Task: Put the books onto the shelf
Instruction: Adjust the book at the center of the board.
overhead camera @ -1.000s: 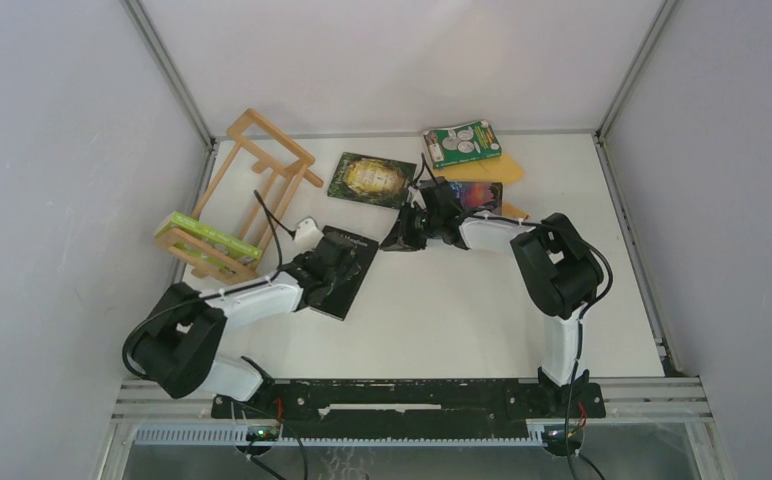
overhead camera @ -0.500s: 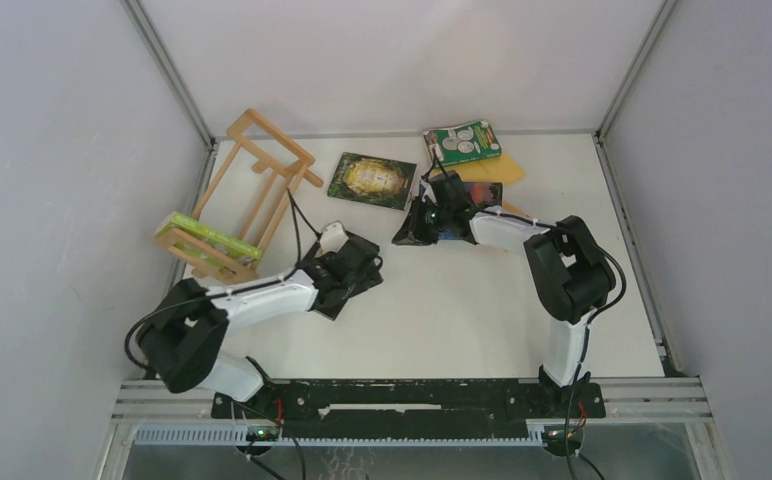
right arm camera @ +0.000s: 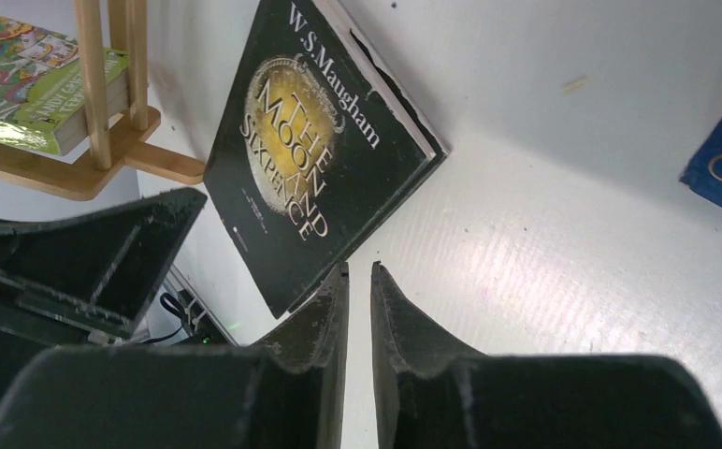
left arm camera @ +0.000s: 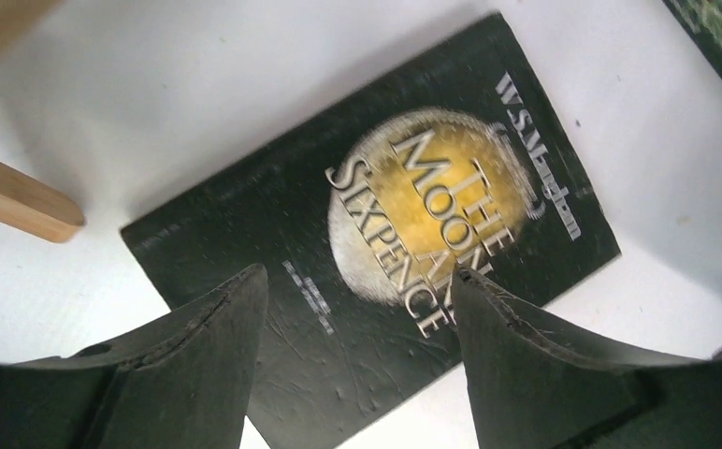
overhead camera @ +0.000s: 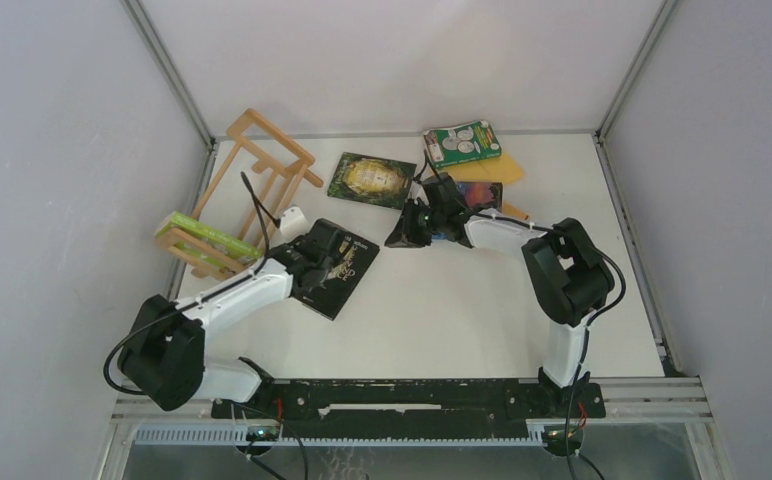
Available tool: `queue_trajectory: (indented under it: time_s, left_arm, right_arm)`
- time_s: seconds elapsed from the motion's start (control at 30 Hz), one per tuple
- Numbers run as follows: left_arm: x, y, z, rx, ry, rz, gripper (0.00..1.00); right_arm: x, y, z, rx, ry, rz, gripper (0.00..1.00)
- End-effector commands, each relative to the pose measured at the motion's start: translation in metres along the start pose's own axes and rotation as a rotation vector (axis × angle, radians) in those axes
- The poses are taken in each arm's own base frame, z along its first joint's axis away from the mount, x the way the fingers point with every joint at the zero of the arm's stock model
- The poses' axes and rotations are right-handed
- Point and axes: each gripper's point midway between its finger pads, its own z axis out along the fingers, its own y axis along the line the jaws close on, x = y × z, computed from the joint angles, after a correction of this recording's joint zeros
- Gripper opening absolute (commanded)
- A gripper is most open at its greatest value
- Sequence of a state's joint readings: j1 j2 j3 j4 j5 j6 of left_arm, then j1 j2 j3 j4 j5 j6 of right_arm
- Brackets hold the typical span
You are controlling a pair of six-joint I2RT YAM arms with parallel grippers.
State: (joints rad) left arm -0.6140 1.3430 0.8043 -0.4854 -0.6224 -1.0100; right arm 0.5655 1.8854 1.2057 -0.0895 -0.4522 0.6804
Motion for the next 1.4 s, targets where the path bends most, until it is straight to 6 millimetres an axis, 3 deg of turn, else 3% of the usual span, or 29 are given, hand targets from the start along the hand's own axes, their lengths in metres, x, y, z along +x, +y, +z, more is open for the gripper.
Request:
queue_trajectory:
  time_s: [0.0,0.47,0.83,1.1,1.37]
  left_arm:
    - [-0.033,0.008,0.009,-0.06,-0.1,-0.033,0.76]
    - [-0.062,0.023,0.056,-0.167,-0.134,-0.088,0.76]
    - [-0.048,0.024,0.082,-0.193,-0.071,-0.132,0.75]
    - [-0.028,0.02,0.082,-0.168,-0.003,-0.172,0.74]
    - [-0.008,0.005,0.057,-0.122,0.053,-0.121,0.74]
  right_arm:
    - [-0.021,0.031,-0.002,-0.08,-0.073,-0.059,0.2]
    - [-0.02,0.022,0.006,-0.089,-0.054,-0.056,0.2]
    - [-0.026,0.007,0.007,-0.072,-0.056,-0.039,0.2]
    - [-0.021,-0.006,0.005,-0.017,-0.039,-0.026,0.2]
    - [0.001,-0.008,0.007,0.04,-0.009,-0.035,0.2]
